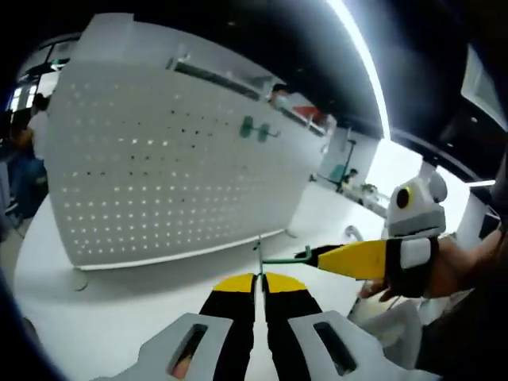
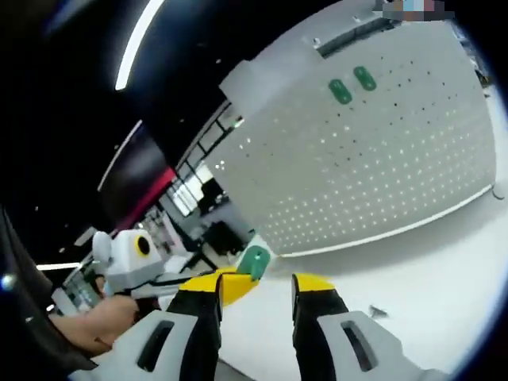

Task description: Insert the hook assembly into the mounting plate slot until the hook locks in place.

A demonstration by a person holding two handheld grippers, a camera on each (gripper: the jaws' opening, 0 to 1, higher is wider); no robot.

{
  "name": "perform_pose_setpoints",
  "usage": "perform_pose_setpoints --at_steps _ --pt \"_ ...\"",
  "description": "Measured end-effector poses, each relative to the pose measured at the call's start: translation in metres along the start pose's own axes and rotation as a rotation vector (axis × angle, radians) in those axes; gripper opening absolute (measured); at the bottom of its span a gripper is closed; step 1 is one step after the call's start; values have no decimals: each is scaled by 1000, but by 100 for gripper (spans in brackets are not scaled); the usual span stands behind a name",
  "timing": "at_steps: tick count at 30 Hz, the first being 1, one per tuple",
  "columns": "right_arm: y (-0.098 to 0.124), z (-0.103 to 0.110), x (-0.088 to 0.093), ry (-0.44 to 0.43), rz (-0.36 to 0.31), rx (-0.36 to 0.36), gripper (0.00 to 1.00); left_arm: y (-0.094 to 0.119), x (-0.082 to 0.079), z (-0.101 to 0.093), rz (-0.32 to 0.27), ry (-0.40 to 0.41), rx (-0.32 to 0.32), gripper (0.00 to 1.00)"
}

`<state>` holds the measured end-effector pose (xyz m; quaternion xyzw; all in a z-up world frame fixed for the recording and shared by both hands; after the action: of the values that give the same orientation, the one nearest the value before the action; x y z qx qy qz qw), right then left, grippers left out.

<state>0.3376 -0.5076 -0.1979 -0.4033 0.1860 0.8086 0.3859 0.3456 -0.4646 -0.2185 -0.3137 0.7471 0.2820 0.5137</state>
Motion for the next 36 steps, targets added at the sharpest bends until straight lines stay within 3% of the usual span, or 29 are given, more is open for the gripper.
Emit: perform_pose_setpoints --at_steps 4,16,29,36 --pt "-5 2 -4 -18 -8 -8 29 0 -4 -6 -22 -6 17 3" --pt "-11 12 -9 -136 1 -44 5 -2 -19 -18 -95 -31 49 3" --pt "-10 11 -9 -199 -14 -22 1 -1 -20 -21 -105 -73 72 3" --pt "-10 11 -7 -178 5 -25 1 0 -18 -22 -89 -135 81 4"
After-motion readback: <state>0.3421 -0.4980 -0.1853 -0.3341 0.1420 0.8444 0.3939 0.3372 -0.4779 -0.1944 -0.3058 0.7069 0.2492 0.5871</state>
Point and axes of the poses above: the point that each gripper's makers call its tool centre point, and the gripper's own axes: y roughly backward along the fingers, z roughly to its left, x roughly out of its underside, the point moved 1 cm from there along y, roughly backward along the fingers, and after that the axes turned 13 degrees about -z, right-handed, at the moved point
